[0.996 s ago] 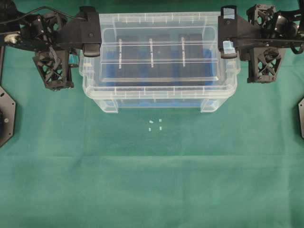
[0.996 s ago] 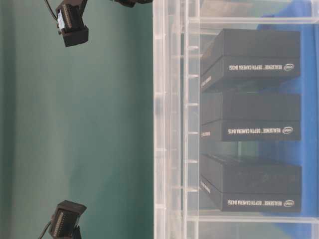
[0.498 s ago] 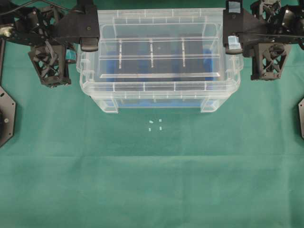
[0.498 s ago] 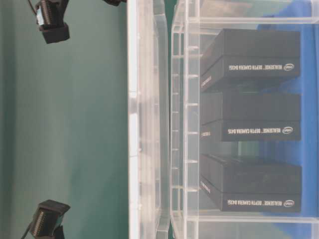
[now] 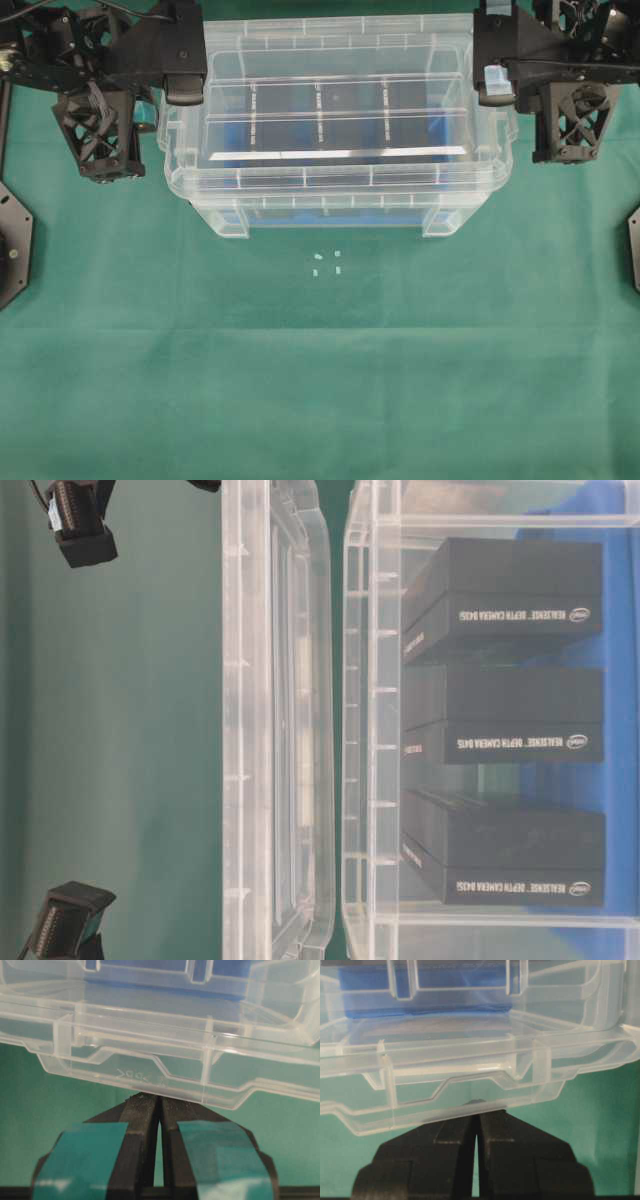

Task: Clamp the lid of the box with both arms, then lift and open it.
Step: 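Carry the lid toward the front of the table with both grippers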

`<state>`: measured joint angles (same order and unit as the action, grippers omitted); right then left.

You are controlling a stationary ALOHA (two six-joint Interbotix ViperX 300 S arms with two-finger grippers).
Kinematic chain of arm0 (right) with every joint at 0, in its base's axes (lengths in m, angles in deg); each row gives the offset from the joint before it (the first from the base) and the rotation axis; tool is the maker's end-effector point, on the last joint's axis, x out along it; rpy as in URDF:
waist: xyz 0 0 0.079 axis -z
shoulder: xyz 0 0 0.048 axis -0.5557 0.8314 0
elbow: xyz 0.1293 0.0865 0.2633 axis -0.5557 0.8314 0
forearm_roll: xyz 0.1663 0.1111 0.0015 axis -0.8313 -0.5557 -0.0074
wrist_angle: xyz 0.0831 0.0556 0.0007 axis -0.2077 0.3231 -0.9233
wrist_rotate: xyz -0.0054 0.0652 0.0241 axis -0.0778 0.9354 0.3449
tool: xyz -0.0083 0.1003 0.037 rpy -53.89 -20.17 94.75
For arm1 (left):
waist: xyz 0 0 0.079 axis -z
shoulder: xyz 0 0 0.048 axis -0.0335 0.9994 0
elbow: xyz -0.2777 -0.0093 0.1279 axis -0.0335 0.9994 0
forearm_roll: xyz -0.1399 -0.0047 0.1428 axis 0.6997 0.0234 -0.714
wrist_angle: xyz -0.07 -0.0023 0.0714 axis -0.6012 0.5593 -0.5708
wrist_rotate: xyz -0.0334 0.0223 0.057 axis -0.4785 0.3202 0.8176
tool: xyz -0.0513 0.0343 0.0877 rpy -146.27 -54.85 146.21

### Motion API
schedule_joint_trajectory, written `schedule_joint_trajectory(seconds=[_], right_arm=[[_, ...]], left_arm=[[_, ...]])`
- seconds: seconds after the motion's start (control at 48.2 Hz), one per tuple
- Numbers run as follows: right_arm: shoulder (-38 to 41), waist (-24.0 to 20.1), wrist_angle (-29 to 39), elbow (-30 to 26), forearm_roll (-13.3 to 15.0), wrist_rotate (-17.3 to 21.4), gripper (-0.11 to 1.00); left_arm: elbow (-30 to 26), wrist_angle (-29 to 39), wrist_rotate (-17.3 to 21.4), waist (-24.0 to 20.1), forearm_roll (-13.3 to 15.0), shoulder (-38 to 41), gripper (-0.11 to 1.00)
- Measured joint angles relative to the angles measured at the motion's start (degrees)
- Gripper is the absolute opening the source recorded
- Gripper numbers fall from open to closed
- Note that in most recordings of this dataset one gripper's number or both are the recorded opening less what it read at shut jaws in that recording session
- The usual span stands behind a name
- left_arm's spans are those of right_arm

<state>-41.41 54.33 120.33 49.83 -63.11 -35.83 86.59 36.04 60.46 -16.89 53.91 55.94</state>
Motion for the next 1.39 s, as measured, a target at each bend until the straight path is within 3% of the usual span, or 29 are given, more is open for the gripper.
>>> schedule_joint_trajectory(seconds=[0.228,0.477,0.726,0.851,1.141,1.39], right_arm=[[-0.8,-2.7,0.8,0.0,0.0,0.5,0.0],[-2.3,-7.2,1.8,0.0,0.2,5.4,0.0],[-3.1,-14.9,2.4,0.1,1.1,11.2,0.0],[-3.1,-19.7,2.5,0.0,3.1,15.2,0.0],[-2.5,-30.7,4.0,0.0,11.0,27.8,0.0],[0.3,-38.6,6.5,-0.4,14.0,35.4,0.0]], left_arm=[[0.0,0.9,-2.1,2.5,-0.1,-0.8,0.01],[0.1,2.0,-5.0,7.2,-0.3,-1.1,0.01],[0.1,2.6,-10.3,14.3,-0.4,-1.8,0.01],[0.1,2.7,-13.4,18.4,-0.4,-1.8,0.01],[0.1,2.7,-20.5,26.5,-1.8,-0.5,0.01],[-2.2,5.0,-27.2,32.8,-6.9,2.0,0.01]])
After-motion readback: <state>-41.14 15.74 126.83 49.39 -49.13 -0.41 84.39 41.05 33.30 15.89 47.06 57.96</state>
